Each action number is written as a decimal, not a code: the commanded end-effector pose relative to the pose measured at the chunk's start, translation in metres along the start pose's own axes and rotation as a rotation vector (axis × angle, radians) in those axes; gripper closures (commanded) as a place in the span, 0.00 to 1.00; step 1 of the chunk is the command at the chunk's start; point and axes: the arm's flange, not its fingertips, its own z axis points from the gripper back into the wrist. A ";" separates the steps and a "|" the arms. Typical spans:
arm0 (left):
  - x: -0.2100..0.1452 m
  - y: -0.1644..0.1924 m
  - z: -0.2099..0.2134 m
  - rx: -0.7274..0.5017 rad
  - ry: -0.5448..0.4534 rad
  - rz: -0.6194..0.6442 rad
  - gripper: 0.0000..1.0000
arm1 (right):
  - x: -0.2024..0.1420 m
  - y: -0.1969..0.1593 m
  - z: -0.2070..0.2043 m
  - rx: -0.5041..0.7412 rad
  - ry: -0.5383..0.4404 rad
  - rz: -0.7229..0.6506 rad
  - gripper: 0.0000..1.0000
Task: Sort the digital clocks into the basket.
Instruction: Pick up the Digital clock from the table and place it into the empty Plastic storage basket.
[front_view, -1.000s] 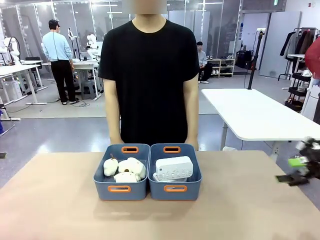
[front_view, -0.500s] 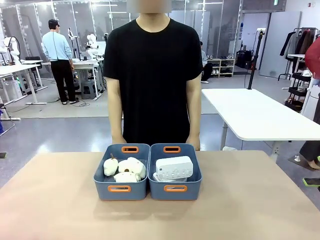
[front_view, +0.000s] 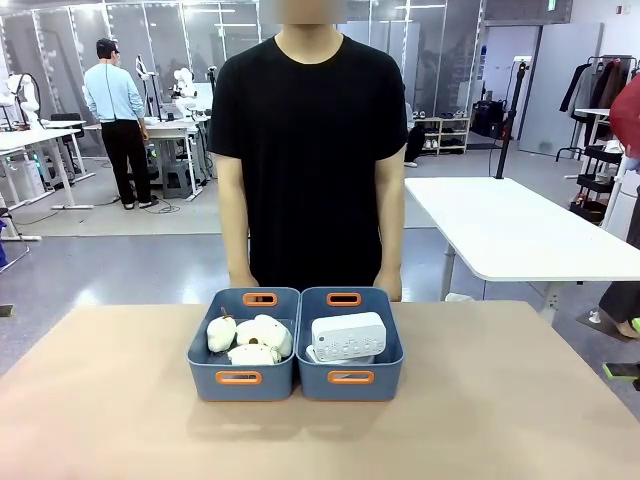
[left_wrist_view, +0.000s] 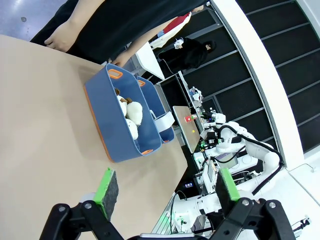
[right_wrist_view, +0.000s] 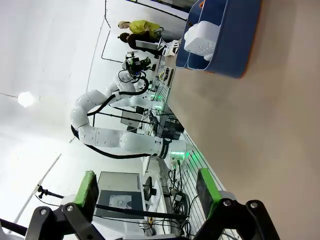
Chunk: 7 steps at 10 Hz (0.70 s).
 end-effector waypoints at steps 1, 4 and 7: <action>0.002 0.000 0.001 0.009 0.018 -0.002 0.00 | 0.003 0.001 0.001 0.003 0.005 0.011 0.00; 0.002 0.000 0.001 0.009 0.018 -0.002 0.00 | 0.003 0.001 0.001 0.003 0.005 0.011 0.00; 0.002 0.000 0.001 0.009 0.018 -0.002 0.00 | 0.003 0.001 0.001 0.003 0.005 0.011 0.00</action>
